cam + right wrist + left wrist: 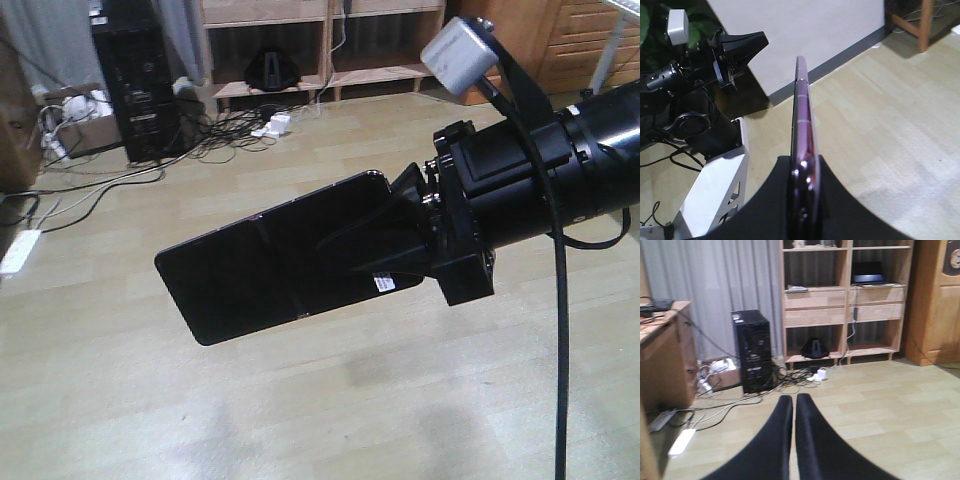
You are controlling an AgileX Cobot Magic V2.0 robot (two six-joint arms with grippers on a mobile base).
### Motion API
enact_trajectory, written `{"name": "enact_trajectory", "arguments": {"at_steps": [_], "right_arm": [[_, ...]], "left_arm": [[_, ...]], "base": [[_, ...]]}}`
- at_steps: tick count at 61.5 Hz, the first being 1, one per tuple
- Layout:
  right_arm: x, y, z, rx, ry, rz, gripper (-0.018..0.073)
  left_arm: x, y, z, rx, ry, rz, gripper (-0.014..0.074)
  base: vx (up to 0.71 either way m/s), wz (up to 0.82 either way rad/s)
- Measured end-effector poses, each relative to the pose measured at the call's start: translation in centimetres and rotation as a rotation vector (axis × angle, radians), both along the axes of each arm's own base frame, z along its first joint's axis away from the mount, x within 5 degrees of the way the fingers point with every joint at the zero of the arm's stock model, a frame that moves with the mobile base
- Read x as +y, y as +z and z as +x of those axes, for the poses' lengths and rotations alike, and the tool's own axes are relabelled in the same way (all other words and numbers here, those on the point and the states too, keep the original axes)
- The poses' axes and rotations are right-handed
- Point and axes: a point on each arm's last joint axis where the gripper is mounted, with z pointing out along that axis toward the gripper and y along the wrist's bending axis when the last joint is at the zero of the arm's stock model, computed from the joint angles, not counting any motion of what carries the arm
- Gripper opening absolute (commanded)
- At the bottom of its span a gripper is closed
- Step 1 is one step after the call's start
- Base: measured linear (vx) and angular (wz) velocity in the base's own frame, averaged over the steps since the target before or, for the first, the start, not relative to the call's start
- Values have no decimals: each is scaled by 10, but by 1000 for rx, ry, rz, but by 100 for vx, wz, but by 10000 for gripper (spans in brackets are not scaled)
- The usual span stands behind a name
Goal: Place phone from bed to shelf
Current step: 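Hold the phone in the right gripper while the base turns away, then carry the phone in the right gripper to the wooden shelf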
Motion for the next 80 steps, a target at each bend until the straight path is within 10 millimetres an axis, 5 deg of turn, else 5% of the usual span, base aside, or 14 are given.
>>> {"name": "enact_trajectory", "arguments": {"at_steps": [80], "right_arm": [[0,0,0,0,0,-2,-2]], "left_arm": [[0,0,0,0,0,0,1]], "base": [[39,-24]]}}
